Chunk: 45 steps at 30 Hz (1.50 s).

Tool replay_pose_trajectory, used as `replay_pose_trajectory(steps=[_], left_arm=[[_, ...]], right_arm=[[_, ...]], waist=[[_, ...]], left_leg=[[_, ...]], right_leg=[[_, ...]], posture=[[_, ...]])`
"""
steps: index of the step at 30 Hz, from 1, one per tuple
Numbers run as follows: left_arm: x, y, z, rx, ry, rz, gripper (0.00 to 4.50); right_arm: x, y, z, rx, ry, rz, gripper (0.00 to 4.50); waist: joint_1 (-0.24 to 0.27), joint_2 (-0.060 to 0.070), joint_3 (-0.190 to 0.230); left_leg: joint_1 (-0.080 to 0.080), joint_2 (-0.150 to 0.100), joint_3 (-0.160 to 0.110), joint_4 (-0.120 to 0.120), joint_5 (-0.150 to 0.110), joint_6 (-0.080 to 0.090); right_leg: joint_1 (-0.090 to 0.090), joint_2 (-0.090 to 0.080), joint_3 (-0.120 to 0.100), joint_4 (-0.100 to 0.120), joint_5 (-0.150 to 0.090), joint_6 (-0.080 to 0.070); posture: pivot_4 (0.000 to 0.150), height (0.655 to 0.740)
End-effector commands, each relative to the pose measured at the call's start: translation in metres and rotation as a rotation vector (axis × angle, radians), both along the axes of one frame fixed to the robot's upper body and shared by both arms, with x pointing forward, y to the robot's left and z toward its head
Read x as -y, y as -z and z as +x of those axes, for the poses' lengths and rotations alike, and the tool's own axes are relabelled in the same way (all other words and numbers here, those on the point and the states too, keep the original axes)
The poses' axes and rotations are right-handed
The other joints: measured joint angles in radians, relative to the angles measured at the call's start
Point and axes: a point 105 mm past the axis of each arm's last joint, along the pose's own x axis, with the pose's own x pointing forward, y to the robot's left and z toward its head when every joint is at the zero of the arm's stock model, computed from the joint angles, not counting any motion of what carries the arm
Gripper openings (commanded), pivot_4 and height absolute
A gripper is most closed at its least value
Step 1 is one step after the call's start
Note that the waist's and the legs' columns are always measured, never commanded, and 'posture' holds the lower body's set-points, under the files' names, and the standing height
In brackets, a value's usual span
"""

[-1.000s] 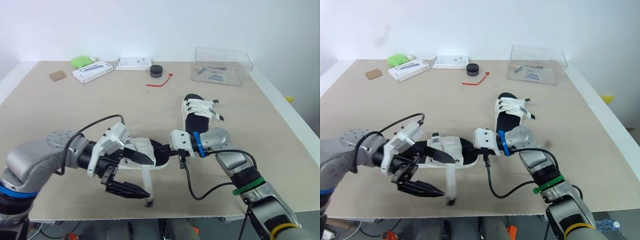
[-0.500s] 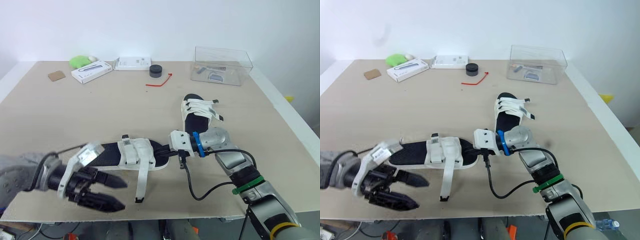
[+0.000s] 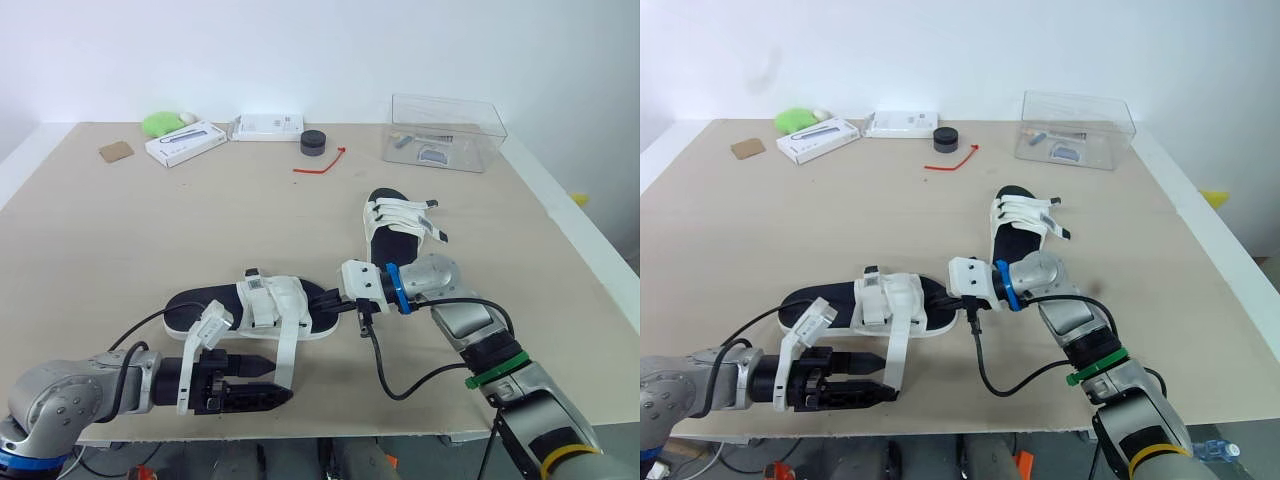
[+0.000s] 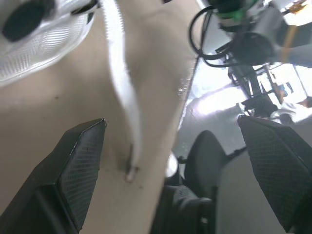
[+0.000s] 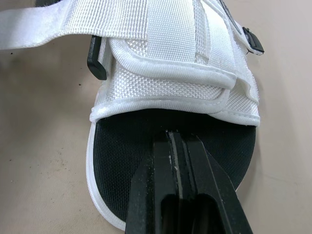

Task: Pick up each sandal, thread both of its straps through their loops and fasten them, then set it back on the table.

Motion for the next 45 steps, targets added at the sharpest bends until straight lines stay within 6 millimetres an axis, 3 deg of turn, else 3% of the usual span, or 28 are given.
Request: replay_pose_trajectory(steps=[1, 8, 10, 11, 13, 14, 17, 20, 25, 31, 36, 39, 45], left_arm=[[0.004, 0.002, -0.001, 0.021, 0.033, 0.01, 4.46], [0.014, 0.009, 0.003, 0.015, 0.063, 0.009, 4.46], [0.014, 0.011, 0.005, 0.013, 0.068, 0.024, 3.91], [0.014, 0.012, 0.004, 0.012, 0.072, 0.027, 3.91], [0.015, 0.012, 0.005, 0.008, 0.075, 0.027, 2.88], [0.015, 0.013, 0.006, 0.01, 0.074, 0.03, 2.66], [0.017, 0.015, 0.008, 0.012, 0.067, 0.032, 1.19], [0.018, 0.013, 0.012, 0.017, 0.057, 0.023, 0.05], [0.014, 0.004, 0.017, 0.019, 0.051, 0.002, 0.05], [-0.004, -0.056, 0.003, -0.069, 0.191, -0.218, 0.05], [-0.014, -0.091, 0.055, 0.026, 0.019, -0.342, 0.05], [-0.009, -0.086, 0.078, 0.077, -0.05, -0.295, 0.05], [0.004, -0.06, 0.094, 0.101, -0.042, -0.203, 0.05]], right_arm=[[0.003, 0.002, 0.0, -0.003, 0.004, -0.022, 0.0], [0.003, 0.001, 0.001, -0.003, 0.008, -0.022, 0.0], [0.004, 0.001, 0.002, -0.001, 0.012, -0.022, 0.0], [0.004, 0.001, 0.002, -0.001, 0.013, -0.022, 0.0], [0.004, 0.0, 0.002, 0.0, 0.014, -0.022, 0.0], [0.005, 0.0, 0.002, 0.0, 0.014, -0.022, 0.0], [0.004, 0.0, 0.003, 0.0, 0.016, -0.021, 0.0], [0.004, 0.0, 0.003, 0.001, 0.017, -0.02, 0.0], [0.004, 0.0, 0.003, 0.0, 0.017, -0.02, 0.0], [0.003, -0.001, 0.004, 0.001, 0.016, -0.015, 0.0], [0.004, -0.001, 0.005, 0.004, 0.02, -0.02, 0.0], [0.005, 0.0, 0.005, 0.006, 0.02, -0.023, 0.0], [0.005, -0.001, 0.005, 0.01, 0.022, -0.023, 0.0]], waist=[[0.0, 0.0, 0.0], [0.001, 0.0, 0.0], [0.001, 0.0, 0.0], [0.001, 0.0, 0.0], [0.001, 0.0, 0.0], [0.001, 0.0, 0.0], [0.001, 0.0, 0.0], [0.001, 0.0, 0.0], [0.001, 0.0, 0.0], [0.001, -0.001, 0.0], [0.002, -0.001, 0.0], [0.0, -0.001, 0.0], [0.0, -0.001, 0.0]], left_leg=[[0.0, 0.0, 0.0, 0.0, 0.0, 0.0], [0.0, 0.0, 0.0, 0.0, 0.0, 0.0], [0.0, 0.0, 0.0, 0.0, 0.0, 0.0], [0.0, 0.0, 0.0, 0.0, 0.0, 0.0], [0.0, 0.0, 0.0, 0.0, 0.0, 0.0], [0.0, 0.0, 0.0, 0.0, 0.0, 0.0], [0.0, 0.0, 0.0, 0.0, 0.0, 0.0], [0.0, 0.0, 0.0, 0.0, 0.0, 0.0], [0.0, 0.0, 0.0, 0.0, 0.0, 0.0], [-0.001, 0.0, -0.002, 0.0, 0.0, 0.0], [-0.001, 0.0, -0.002, 0.001, 0.0, 0.0], [-0.001, -0.001, -0.003, 0.001, 0.0, 0.0], [-0.001, -0.001, -0.002, 0.0, 0.0, 0.0]], right_leg=[[0.0, 0.0, 0.0, 0.0, 0.0, 0.0], [0.0, 0.0, 0.0, 0.0, 0.0, 0.0], [0.0, 0.0, 0.0, 0.0, 0.0, 0.0], [0.0, 0.0, 0.0, 0.0, 0.0, 0.0], [0.0, 0.0, 0.0, 0.0, 0.0, 0.001], [0.0, 0.0, 0.0, 0.0, 0.0, 0.001], [0.0, 0.0, 0.0, 0.0, 0.0, 0.001], [0.0, 0.0, 0.0, 0.0, 0.0, 0.001], [0.0, 0.0, 0.0, 0.0, 0.001, 0.001], [0.0, 0.0, -0.002, 0.0, 0.0, 0.001], [0.001, 0.0, -0.002, 0.0, 0.001, 0.001], [0.001, 0.0, -0.002, 0.0, 0.001, 0.001], [0.0, 0.0, -0.001, 0.0, 0.001, 0.001]], posture=[[0.15, 0.74], [0.15, 0.74], [0.15, 0.74], [0.15, 0.74], [0.15, 0.74], [0.15, 0.74], [0.15, 0.74], [0.15, 0.74], [0.15, 0.74], [0.15, 0.74], [0.15, 0.74], [0.15, 0.74], [0.15, 0.74]])
